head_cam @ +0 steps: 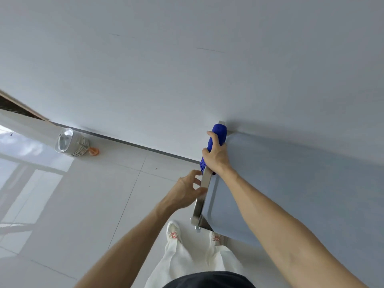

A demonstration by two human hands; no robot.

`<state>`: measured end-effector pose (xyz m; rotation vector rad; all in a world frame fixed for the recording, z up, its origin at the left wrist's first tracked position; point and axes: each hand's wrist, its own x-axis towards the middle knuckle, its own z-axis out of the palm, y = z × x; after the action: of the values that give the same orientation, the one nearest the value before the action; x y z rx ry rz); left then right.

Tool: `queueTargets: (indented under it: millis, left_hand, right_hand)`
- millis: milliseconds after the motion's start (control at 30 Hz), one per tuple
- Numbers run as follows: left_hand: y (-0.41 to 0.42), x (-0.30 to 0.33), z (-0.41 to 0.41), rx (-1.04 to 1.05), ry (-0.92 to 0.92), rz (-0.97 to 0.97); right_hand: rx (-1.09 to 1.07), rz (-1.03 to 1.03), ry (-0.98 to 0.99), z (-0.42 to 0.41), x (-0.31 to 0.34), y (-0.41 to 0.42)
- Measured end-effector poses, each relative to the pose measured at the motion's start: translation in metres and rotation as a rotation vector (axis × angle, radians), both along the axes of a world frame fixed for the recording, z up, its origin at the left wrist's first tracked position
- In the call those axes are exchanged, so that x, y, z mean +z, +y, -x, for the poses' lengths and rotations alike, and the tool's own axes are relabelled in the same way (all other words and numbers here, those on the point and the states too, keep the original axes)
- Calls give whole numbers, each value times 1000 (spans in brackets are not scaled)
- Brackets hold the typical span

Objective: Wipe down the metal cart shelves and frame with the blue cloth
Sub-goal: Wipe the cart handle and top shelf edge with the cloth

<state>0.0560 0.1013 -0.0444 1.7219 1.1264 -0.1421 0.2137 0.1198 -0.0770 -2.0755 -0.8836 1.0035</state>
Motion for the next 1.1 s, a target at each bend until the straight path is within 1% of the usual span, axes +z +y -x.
queueTargets:
  millis: [100, 233, 367, 433, 500, 567, 700, 767, 867, 1000, 1100]
  left_hand:
    - [11, -9, -5, -14, -28, 44]
    - [17, -19, -1, -3, -75, 110]
    - [18, -20, 1, -3, -95, 146]
    - [18, -19, 0, -2, -108, 153]
    - [18, -20, -1, 10, -118, 161]
    - [17, -20, -1, 21, -146, 171]
    - [17, -21, 1, 5, -194, 140]
    - [16, -21, 0, 25, -187, 157]
    - [16, -22, -1, 51, -147, 162]
    - [10, -20, 1, 92, -173, 146]
    - [7, -20, 2, 125, -170, 131]
  right_hand:
    - [-74, 33, -26, -26, -1, 37]
    - [-191, 128, 9, -57, -9, 80]
    - [-163, 206, -7, -59, -8, 82]
    - [-145, 150, -47, -47, -2, 66]
    - [-112, 39, -65, -27, 2, 40]
    - [-78, -36, -36, -1, 3, 8]
    - [-85, -57, 61, 30, -2, -30]
    - [-80, -61, 26, 22, -4, -22]
    - [-79, -54, -35, -8, -3, 11]
    - [-177, -86, 12, -45, -5, 55]
    - [-207, 22, 73, -50, -10, 63]
